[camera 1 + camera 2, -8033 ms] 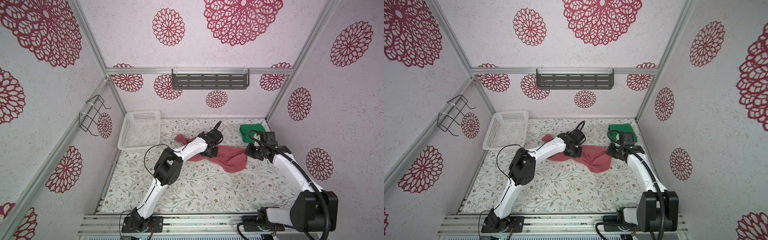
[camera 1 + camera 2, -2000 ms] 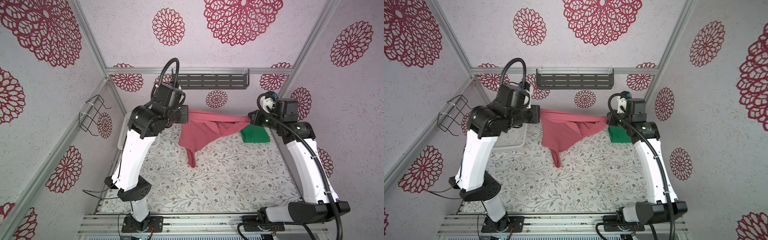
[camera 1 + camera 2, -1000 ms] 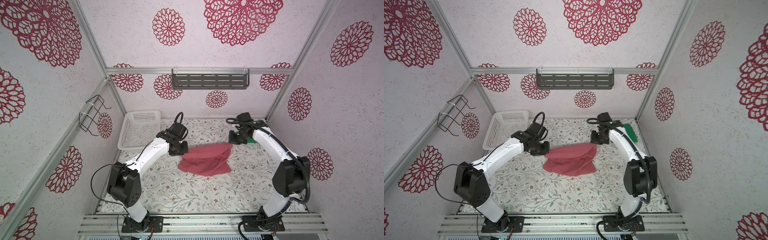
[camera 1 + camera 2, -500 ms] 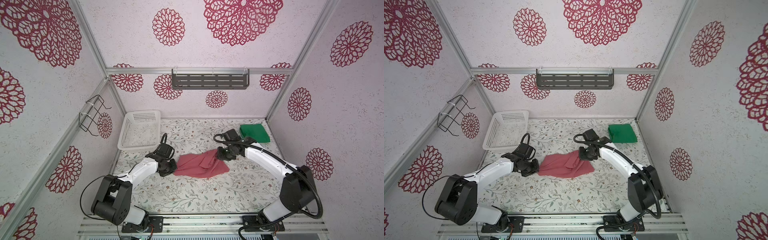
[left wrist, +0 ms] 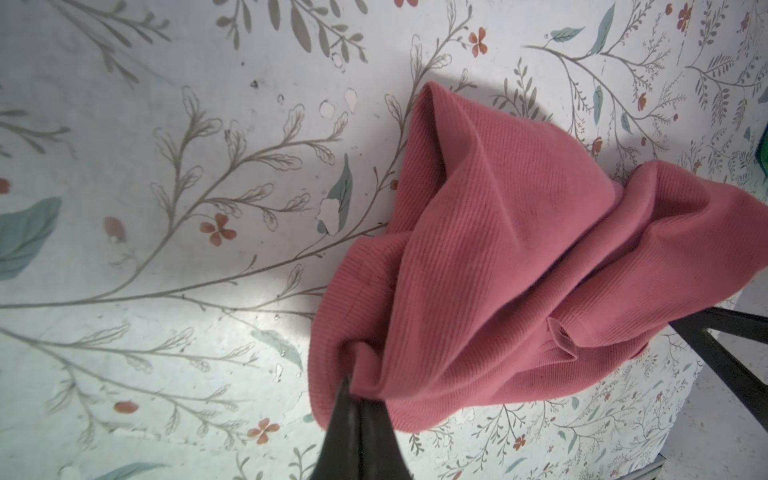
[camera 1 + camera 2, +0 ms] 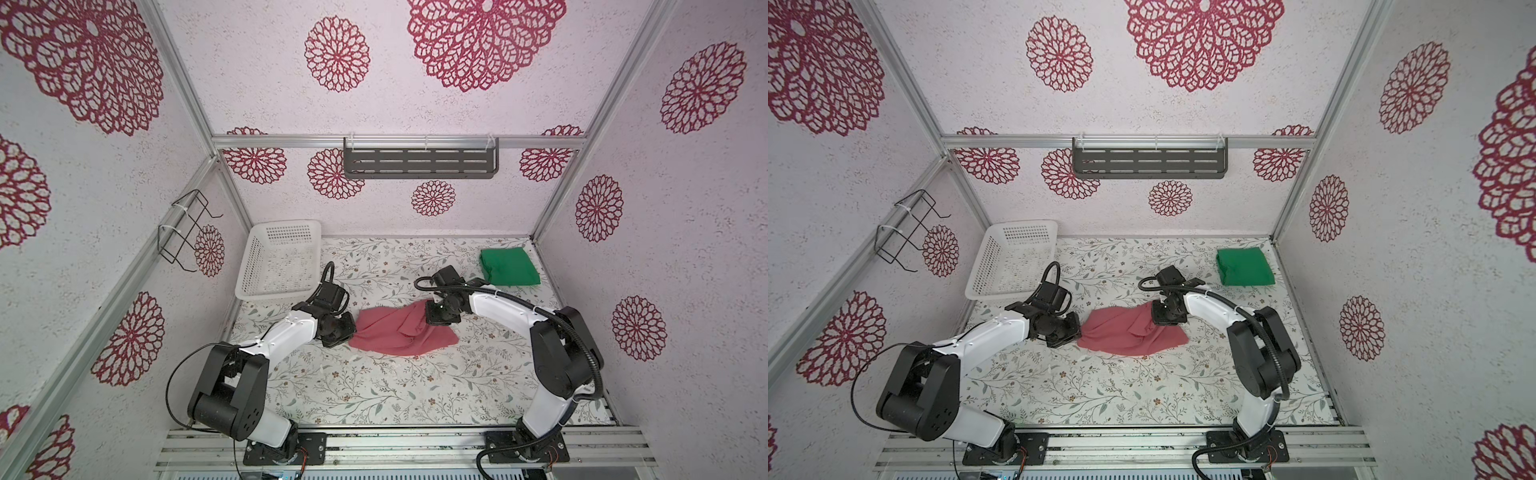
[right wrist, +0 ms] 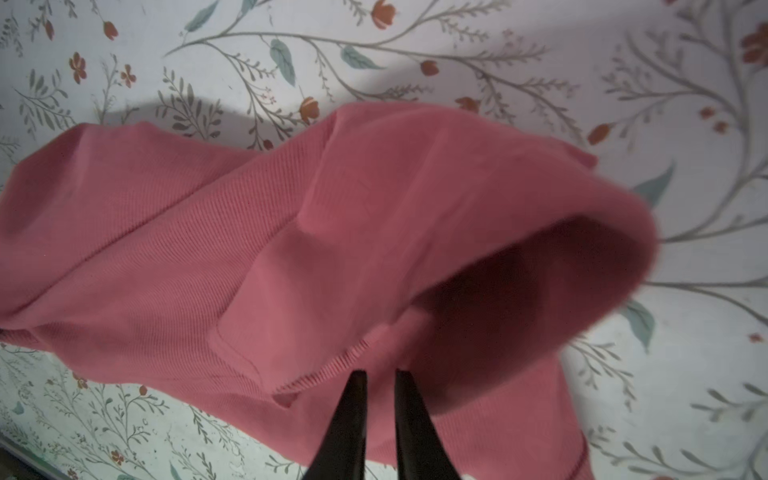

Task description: Fold and stack the tank tops

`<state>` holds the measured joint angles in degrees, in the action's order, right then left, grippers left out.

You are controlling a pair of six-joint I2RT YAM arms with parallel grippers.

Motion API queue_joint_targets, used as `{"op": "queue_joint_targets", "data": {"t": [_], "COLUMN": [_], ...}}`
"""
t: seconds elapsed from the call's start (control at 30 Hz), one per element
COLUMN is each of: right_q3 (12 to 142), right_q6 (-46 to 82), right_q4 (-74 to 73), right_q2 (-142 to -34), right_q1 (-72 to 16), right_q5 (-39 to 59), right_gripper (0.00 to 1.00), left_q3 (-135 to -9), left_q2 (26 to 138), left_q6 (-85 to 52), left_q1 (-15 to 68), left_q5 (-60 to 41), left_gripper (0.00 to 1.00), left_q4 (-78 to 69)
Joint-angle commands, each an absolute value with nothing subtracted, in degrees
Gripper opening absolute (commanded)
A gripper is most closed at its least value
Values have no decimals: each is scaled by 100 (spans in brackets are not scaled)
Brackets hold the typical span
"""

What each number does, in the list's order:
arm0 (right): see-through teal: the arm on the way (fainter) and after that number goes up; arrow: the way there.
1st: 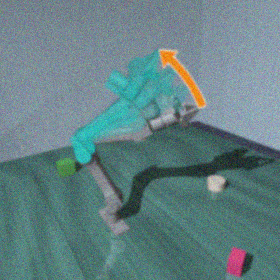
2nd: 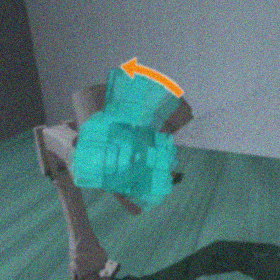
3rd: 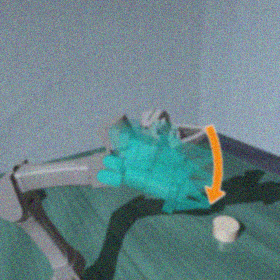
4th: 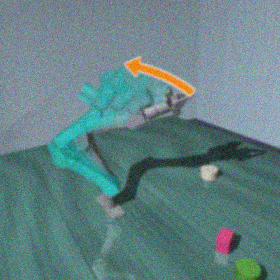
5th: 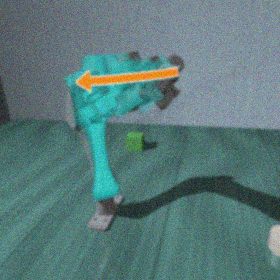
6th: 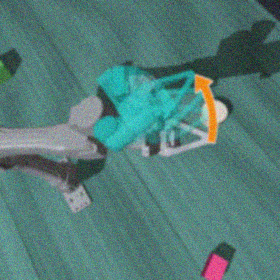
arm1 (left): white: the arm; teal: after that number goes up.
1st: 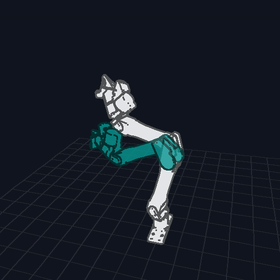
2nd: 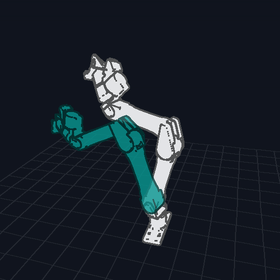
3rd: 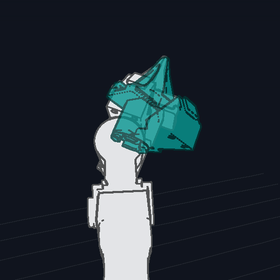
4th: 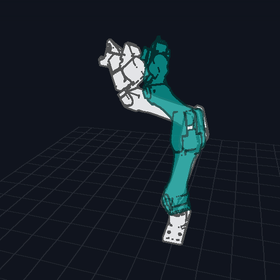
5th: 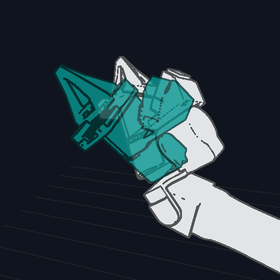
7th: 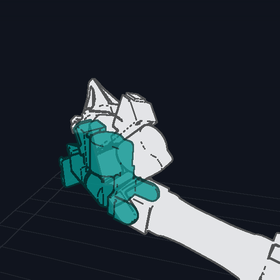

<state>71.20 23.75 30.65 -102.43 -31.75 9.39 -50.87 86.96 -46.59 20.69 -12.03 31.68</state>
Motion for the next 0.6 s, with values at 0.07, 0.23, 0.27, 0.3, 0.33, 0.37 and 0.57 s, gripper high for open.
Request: {"op": "queue_joint_targets", "data": {"t": [0.07, 0.23, 0.27, 0.3, 0.33, 0.37, 0.57], "right_q3": [7424, 7440, 7437, 7420, 7382, 7347, 7160], "right_q6": [2063, 2046, 2034, 2032, 2043, 2055, 2252], "right_q4": [2814, 2914, 2946, 2968, 2988, 2995, 2813], "right_q2": [-10484, -10734, -10768, -10784, -10793, -10793, -10928], "right_q1": [-3346, -3401, -3405, -3419, -3434, -3445, -3596], "right_q5": [1071, 916, 878, 842, 825, 822, 726], "right_gripper": [24, 37, 37, 38, 39, 39, 40], "left_q3": [-5238, -5238, -5238, -5238, -5238, -5238, -5229], "left_q2": [8758, 8771, 8772, 8763, 8758, 8756, 8763], "left_q6": [-4650, -4660, -4659, -4659, -4659, -4650, -4660], "left_q1": [2011, 2012, 2008, 2006, 2013, 2008, 2008], "left_q5": [-1226, -1213, -1213, -1213, -1213, -1207, -1195], "left_gripper": [0, 0, 0, 0, 0, 0, 0], "left_q4": [3079, 3067, 3061, 3067, 3072, 3081, 3067]}}
